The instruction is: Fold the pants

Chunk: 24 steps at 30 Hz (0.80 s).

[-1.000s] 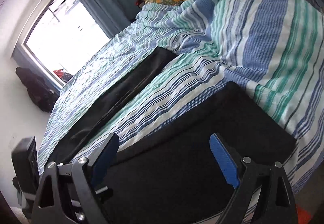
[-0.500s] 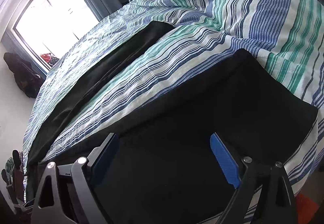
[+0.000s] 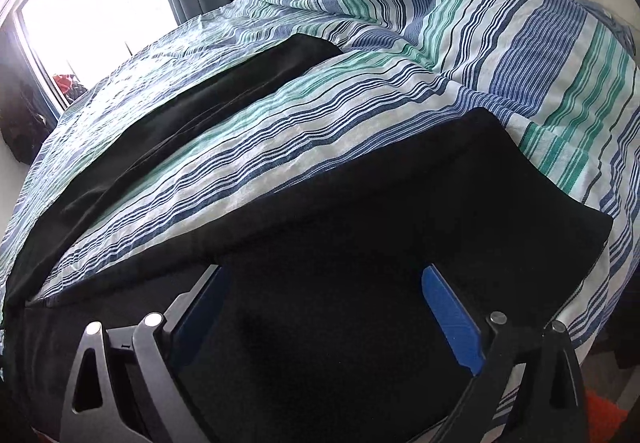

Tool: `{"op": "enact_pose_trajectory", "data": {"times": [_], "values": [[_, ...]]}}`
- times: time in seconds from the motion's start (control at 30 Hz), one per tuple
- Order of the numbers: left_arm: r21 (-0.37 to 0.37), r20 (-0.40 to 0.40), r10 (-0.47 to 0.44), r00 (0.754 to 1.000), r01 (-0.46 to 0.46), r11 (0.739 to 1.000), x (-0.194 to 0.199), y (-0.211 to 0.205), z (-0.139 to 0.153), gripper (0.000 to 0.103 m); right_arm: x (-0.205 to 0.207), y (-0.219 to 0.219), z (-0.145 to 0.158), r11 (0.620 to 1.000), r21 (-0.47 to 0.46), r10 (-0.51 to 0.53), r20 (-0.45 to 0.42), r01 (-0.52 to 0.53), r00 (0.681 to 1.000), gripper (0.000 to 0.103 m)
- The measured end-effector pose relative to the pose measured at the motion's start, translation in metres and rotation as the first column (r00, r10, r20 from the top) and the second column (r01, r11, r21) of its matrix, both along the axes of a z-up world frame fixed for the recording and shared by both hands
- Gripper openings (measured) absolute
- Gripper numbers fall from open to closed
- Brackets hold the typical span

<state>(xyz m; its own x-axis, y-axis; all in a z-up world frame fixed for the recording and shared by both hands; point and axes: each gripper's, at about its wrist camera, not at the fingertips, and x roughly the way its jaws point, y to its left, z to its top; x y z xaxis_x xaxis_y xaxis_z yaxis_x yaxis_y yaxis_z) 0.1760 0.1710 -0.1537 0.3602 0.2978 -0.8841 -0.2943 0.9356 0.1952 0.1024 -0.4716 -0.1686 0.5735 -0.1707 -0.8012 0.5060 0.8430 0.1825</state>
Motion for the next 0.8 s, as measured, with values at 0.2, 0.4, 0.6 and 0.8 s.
{"op": "enact_pose_trajectory", "data": {"times": [0.2, 0.4, 0.6, 0.8], "values": [[-0.231, 0.17, 0.084, 0.982, -0.043, 0.972, 0.004, 0.031, 0.038, 0.1, 0.001, 0.001, -0.001, 1.0, -0.01, 0.016, -0.005, -0.016, 1.0, 0.098], [-0.157, 0.21, -0.058, 0.976, 0.092, 0.983, 0.078, 0.004, 0.053, 0.101, 0.004, 0.0, -0.002, 1.0, -0.013, 0.021, -0.012, -0.021, 1.0, 0.1], [-0.199, 0.07, 0.053, 0.996, -0.038, 0.979, 0.072, 0.02, 0.001, 0.101, -0.001, -0.004, -0.001, 1.0, 0.012, 0.024, 0.009, -0.024, 1.0, 0.1], [-0.229, 0.203, 0.004, 0.979, 0.043, 0.972, 0.078, -0.012, 0.053, 0.1, 0.0, 0.0, -0.002, 0.999, -0.013, 0.044, -0.009, -0.044, 0.999, 0.1]]}}
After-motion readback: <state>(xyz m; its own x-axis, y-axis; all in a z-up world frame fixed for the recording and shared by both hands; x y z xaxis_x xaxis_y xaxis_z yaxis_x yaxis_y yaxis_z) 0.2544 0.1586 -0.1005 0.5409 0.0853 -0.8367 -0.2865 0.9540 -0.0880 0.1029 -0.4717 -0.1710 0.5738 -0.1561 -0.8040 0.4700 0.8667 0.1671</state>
